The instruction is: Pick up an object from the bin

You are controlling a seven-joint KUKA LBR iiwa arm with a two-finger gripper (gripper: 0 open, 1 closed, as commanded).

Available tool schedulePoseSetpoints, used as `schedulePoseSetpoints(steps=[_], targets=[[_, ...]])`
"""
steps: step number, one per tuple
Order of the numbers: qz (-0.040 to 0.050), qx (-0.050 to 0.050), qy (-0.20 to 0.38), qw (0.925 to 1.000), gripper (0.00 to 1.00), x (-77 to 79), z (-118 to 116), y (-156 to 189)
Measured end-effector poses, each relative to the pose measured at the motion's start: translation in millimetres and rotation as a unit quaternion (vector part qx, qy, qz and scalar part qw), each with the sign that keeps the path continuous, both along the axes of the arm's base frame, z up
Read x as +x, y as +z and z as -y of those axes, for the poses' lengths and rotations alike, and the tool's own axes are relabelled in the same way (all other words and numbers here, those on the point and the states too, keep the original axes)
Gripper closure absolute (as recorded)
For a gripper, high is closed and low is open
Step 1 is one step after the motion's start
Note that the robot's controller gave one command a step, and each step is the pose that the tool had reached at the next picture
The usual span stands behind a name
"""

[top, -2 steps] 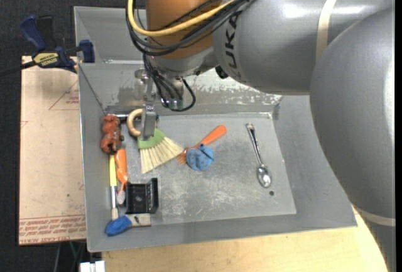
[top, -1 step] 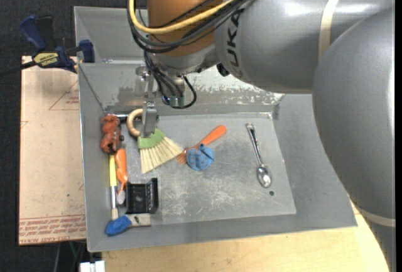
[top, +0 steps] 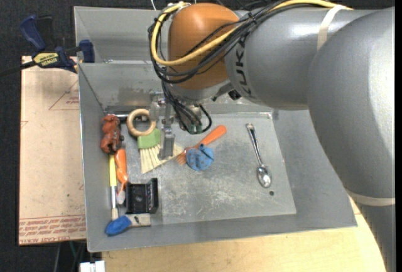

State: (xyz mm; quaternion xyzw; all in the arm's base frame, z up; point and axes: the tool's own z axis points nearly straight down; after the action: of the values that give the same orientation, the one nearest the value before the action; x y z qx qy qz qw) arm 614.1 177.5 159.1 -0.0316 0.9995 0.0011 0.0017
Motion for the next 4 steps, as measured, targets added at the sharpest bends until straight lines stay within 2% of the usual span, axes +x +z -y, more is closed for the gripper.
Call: schedulePoseSetpoints(steps=[1, 2, 3, 4], targets=[[0.0055, 0.002, 0.141, 0.9900, 0.00, -31.9, 56, 1], [-0.0033, 0.000, 0.037, 0.9993, 0.00, -54.0, 94, -53], [0.0092, 0.001, 0.181, 0.9834, 0.00, -39.1, 117, -85], [0.0029, 0.001, 0.078, 0.9970, 1.00, -30.6, 138, -88]])
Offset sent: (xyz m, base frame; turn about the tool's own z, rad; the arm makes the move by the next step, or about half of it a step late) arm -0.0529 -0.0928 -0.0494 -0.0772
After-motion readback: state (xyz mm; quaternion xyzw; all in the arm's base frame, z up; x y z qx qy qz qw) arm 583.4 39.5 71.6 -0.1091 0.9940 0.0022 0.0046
